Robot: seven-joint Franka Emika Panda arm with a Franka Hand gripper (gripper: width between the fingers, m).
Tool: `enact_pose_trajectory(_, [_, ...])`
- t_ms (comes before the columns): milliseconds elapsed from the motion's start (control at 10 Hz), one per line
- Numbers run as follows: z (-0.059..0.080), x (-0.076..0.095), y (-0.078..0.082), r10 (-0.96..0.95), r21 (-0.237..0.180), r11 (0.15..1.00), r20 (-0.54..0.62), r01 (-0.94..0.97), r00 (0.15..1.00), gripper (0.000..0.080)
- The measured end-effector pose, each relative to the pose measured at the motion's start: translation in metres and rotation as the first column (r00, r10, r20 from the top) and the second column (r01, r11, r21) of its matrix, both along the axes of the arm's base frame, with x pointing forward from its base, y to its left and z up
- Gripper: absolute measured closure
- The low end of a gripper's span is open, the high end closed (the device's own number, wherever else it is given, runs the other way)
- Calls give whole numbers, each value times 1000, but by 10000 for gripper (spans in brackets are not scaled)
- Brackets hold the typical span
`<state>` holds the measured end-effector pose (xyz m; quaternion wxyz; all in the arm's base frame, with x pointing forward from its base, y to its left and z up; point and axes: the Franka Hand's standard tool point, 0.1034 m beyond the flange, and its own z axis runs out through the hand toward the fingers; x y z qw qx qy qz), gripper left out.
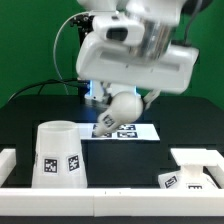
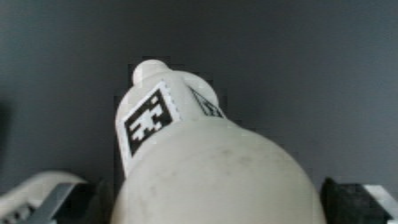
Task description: Assemble lamp
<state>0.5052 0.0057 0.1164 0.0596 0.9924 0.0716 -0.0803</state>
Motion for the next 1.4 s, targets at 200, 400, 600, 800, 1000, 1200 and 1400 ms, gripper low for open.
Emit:
enact_pose_trajectory(200, [23,26,13,-102,106,991,146,87,984,232])
enact_pose_trajectory(400, [42,35,18,-125,141,986,233,94,965,232])
enact_pose_trajectory(600, [37,39,13,-117,134,988,356,73,927,232])
enact_pose_trajectory(800, [41,46,9,-107,124,991,485,52,868,231])
enact_pose_trajectory(1000, [46,46,6,-114,135,990,570,45,814,231])
enact_pose_trajectory(1200, [66,59,14,-162,181,982,640,58,751,231])
enact_pose_trajectory(1400, [64,58,31,-169,204,978,632,48,756,231])
